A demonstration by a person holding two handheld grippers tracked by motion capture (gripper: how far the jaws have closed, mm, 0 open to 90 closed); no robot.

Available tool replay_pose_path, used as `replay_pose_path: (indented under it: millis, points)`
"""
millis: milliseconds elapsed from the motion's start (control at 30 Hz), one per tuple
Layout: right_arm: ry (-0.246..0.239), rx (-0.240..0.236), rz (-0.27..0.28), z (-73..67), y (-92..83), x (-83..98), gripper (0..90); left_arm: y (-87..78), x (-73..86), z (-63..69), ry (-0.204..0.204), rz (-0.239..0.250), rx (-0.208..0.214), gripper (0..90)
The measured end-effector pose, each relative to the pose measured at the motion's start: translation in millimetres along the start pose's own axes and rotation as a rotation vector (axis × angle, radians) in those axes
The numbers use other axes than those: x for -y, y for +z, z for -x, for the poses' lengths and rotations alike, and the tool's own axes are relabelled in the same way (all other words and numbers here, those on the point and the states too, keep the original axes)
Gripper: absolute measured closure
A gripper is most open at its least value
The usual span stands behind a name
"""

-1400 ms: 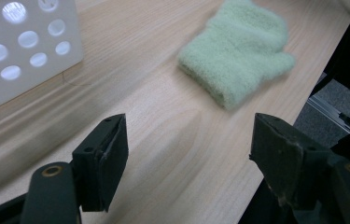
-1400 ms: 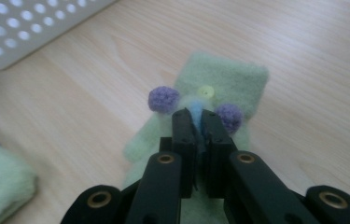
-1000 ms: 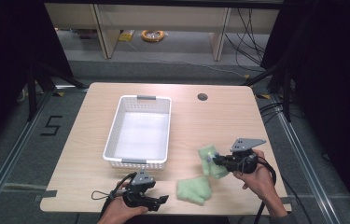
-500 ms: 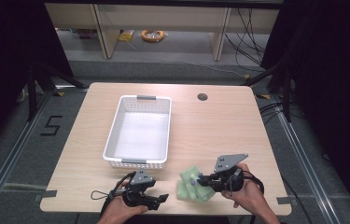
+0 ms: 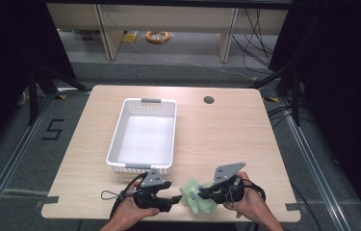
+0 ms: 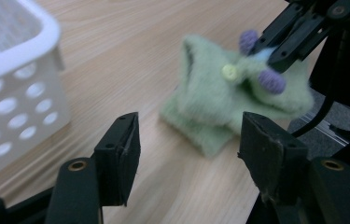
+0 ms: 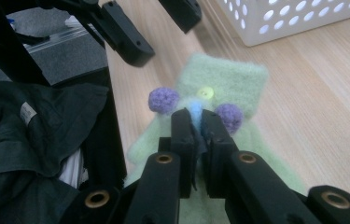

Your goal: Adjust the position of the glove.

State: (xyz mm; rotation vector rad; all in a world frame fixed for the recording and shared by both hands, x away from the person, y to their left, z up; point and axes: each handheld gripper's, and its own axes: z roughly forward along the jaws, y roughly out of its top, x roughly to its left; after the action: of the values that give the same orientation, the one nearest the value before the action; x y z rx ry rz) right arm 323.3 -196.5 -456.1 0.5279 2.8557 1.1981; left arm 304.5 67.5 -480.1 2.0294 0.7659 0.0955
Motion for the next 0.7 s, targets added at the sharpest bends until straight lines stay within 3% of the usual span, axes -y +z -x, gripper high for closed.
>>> replay_pose_path:
  millis: [100,233,300,333,467,600,633,667,700]
  points:
    - [-0.006,-0.004,-0.001,2.0,2.4,0.0,85.6,7.7,-4.2,0.2,0.02,-0.003,0.017,44.4]
    - [-0.008,-0.01,-0.007,3.6,3.6,0.5,85.2,23.4,-6.7,-4.2,-0.02,-0.046,0.045,49.9]
    - [-0.01,-0.007,-0.008,4.3,3.8,1.2,85.1,24.9,-7.1,-5.9,-0.02,-0.06,0.061,51.9]
    - [-0.003,-0.012,-0.007,6.2,5.8,2.7,84.8,28.9,-6.8,-5.7,-0.041,-0.067,0.07,57.4]
    - [0.013,-0.007,-0.01,8.0,8.5,5.0,84.4,28.2,-5.8,-4.0,0.019,-0.074,0.033,74.0]
    - [0.03,0.013,-0.005,8.6,8.1,5.8,81.8,24.6,-5.0,-0.4,0.006,-0.068,0.022,80.5]
    - [0.06,0.023,0.01,9.8,7.0,6.7,76.2,21.5,-5.0,0.2,0.032,-0.073,0.027,81.2]
    - [0.06,0.023,0.01,9.8,7.0,6.7,76.2,21.5,-5.0,0.2,0.032,-0.073,0.027,81.5]
    - [0.099,0.043,0.004,9.1,4.3,8.2,62.6,20.7,-4.1,1.6,0.017,-0.069,0.033,81.7]
